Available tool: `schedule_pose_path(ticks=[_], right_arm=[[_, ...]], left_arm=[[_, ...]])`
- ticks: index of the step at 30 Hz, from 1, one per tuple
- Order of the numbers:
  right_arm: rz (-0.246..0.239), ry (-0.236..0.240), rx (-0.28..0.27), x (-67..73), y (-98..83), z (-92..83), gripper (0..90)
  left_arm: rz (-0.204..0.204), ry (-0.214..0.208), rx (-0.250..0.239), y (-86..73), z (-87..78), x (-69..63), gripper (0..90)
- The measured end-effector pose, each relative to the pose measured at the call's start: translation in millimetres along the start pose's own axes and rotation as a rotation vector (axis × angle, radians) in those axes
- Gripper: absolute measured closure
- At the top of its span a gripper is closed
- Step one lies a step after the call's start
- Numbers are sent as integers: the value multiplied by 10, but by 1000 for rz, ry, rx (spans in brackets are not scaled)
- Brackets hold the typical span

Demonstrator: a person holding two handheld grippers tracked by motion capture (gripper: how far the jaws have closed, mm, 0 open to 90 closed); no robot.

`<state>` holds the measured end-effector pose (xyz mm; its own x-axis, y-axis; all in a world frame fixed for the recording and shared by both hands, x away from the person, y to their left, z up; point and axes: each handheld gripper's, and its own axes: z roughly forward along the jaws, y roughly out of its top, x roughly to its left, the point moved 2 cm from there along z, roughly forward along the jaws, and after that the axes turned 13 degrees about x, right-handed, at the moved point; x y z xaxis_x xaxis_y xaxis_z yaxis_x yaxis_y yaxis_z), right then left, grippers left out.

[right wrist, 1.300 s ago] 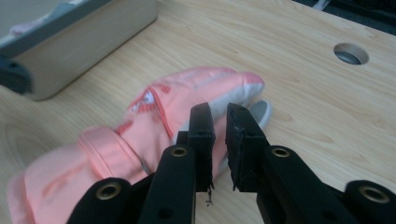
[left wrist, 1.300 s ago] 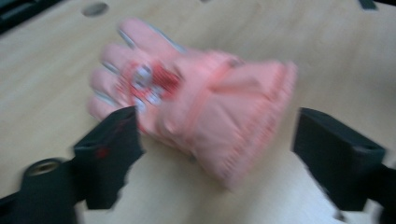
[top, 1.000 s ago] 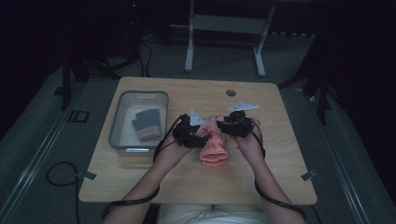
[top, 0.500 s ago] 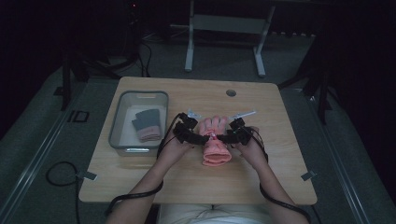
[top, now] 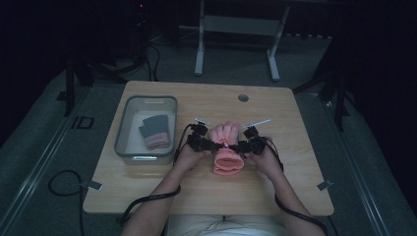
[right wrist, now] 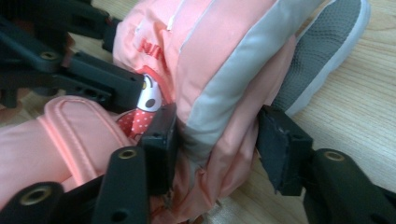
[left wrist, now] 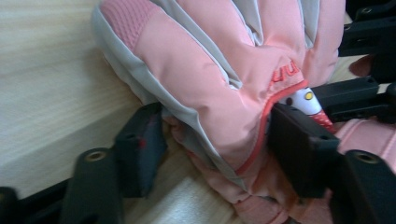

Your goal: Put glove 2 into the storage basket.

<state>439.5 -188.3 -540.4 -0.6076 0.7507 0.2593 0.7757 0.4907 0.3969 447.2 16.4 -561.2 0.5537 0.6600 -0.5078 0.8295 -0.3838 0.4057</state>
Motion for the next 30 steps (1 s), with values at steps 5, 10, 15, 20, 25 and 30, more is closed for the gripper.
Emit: schedule_pose_path(ticks=[5,10,15,20,25,30], right_arm=[[24,29,-37,12,-26,6,611],[44,21,-54,43,-52,-41,655],[63,44,-84,42,-91,-120,666],[55,42,-114,87,-68,-237,669],[42,49,-146,155,10,-363,669],[26,55,-178,257,120,-500,670]], left_arm=[[29,11,23,31,-31,-71,669],[64,36,26,77,-64,-175,743],[83,36,19,118,-146,-282,755],[117,75,11,178,-284,-392,759],[126,72,-10,214,-476,-439,760],[134,89,-38,248,-687,-498,762]])
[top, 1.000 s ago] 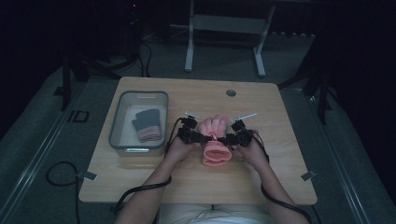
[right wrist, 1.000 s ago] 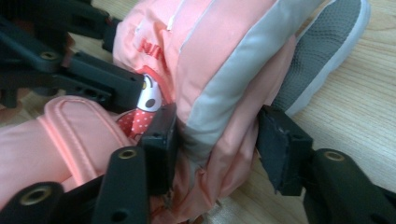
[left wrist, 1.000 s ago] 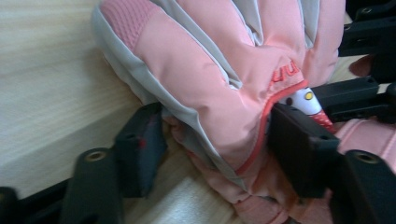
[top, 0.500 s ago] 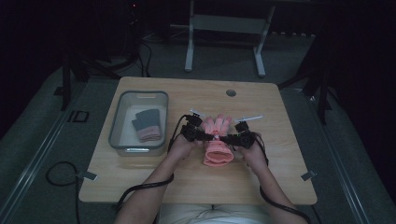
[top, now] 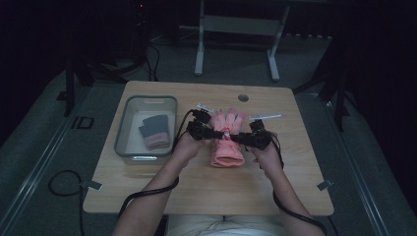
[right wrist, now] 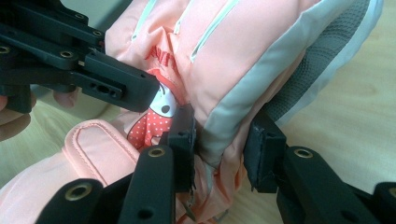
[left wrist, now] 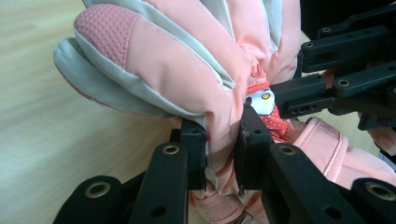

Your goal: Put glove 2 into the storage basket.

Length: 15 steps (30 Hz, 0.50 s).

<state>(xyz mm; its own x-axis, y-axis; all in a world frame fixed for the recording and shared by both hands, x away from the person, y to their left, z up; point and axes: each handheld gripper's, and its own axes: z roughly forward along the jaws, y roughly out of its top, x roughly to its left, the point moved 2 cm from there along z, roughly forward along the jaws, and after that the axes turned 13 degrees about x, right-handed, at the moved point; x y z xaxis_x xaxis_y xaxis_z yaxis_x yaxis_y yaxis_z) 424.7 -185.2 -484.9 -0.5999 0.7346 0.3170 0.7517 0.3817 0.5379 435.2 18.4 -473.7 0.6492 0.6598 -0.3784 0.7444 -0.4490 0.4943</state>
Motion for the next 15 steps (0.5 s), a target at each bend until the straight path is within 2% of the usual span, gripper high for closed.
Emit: schedule_pose_path(ticks=[8,15], right_arm=[[-41,-2,-41,226,274,-161,671],[-79,16,-55,436,513,-201,671]], left_arm=[[13,45,-38,84,-420,-28,762],[6,78,-56,82,-740,25,761]])
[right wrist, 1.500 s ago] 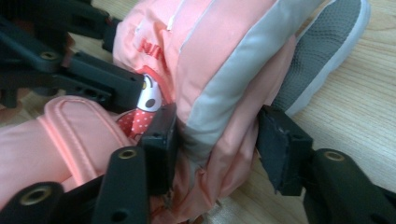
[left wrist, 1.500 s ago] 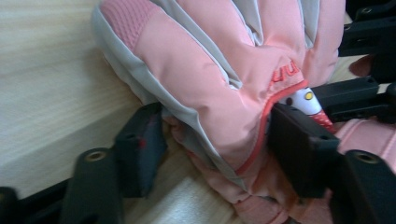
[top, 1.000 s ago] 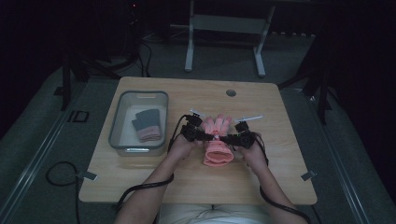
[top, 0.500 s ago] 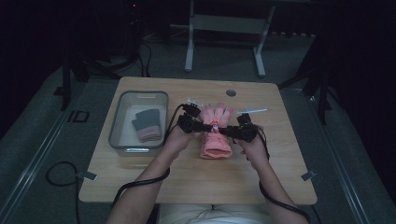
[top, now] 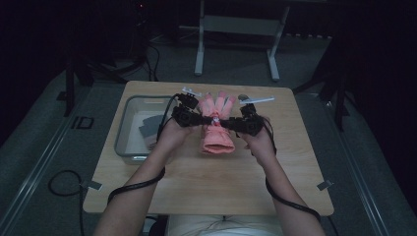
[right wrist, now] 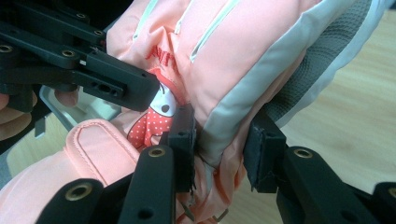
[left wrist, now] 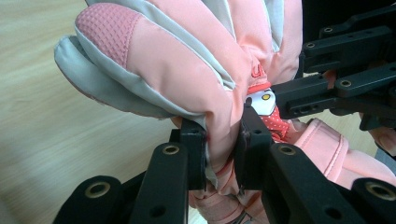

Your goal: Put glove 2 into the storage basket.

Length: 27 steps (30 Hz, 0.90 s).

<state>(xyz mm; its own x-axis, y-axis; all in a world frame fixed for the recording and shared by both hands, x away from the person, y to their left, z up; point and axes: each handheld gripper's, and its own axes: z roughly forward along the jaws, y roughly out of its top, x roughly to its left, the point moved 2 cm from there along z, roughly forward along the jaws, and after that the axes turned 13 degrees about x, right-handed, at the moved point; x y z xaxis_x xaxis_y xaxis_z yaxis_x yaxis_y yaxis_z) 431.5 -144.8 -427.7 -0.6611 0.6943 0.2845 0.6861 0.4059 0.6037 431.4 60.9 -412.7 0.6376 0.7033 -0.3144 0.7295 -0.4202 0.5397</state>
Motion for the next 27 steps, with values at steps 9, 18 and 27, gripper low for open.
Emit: schedule_pose_path(ticks=[9,18,27], right_arm=[[-38,28,-11,216,278,86,671],[-90,35,5,493,553,247,671],[-139,62,26,775,784,484,671]], left_arm=[[-29,47,-24,-58,-322,141,761],[-69,89,-46,-195,-626,331,761],[-128,133,-61,-414,-914,558,761]])
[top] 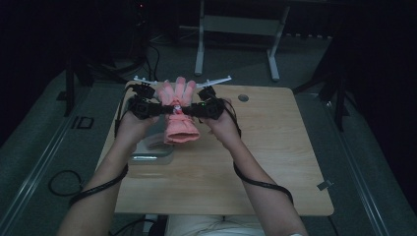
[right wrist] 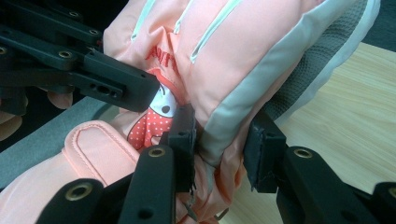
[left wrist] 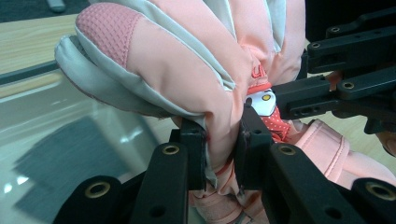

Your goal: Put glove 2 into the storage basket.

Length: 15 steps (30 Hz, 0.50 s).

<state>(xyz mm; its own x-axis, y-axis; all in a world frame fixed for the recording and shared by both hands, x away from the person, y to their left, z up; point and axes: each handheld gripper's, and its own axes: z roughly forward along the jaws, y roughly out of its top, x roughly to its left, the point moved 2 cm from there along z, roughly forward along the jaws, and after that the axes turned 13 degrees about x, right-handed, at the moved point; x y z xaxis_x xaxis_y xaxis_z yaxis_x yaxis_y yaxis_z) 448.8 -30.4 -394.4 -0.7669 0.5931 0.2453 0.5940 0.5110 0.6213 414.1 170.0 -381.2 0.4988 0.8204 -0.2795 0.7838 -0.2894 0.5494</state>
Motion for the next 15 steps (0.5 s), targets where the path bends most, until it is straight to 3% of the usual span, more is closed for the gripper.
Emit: schedule_pose_path(ticks=[8,15], right_arm=[[-41,36,31,224,216,291,671],[-79,38,61,387,384,518,671]], left_arm=[[-67,21,-20,-213,-187,282,761],[-116,29,-45,-363,-261,510,761]])
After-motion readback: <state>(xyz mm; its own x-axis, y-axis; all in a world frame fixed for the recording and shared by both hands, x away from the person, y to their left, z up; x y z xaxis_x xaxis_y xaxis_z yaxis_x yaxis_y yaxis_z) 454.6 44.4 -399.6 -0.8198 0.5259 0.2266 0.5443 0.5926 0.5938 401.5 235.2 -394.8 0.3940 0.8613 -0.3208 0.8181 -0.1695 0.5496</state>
